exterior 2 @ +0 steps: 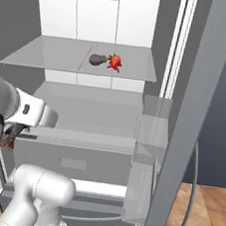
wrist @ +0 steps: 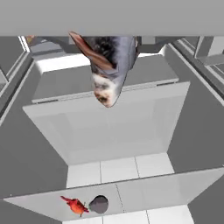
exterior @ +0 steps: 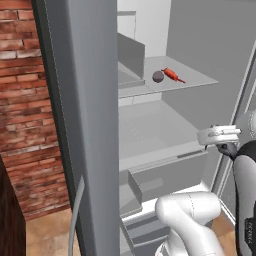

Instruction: Place one eggplant and one fish in each tupperware on the nearby counter, to pack two identical lunches.

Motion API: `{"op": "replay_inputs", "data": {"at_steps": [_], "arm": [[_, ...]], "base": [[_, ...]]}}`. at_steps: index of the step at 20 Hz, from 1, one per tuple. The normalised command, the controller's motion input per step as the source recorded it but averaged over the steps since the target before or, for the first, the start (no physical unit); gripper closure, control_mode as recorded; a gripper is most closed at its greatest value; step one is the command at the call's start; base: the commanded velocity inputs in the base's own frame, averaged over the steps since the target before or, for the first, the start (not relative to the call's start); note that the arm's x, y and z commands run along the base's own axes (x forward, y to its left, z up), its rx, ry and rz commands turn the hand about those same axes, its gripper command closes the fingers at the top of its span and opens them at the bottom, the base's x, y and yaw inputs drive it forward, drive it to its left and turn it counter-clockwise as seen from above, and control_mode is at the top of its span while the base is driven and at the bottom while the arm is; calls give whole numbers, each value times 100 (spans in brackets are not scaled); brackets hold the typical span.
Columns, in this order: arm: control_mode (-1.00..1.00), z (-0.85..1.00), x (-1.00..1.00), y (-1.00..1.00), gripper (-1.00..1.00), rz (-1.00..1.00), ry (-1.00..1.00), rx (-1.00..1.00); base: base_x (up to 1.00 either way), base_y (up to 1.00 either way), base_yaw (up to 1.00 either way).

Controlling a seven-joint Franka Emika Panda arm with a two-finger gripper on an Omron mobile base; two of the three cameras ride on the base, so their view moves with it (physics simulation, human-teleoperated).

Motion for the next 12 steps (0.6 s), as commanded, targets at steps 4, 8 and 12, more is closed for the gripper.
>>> {"op": "replay_inputs", "data": {"at_steps": [4,8,12], "arm": [[-100,-14,0,0,100,1,-75,0],[-100,62,0,0,100,0,-18,0],[-100,56,15,4,100,1,5,0]], "base": [[0,0,0],[0,0,0],[0,0,0]]}}
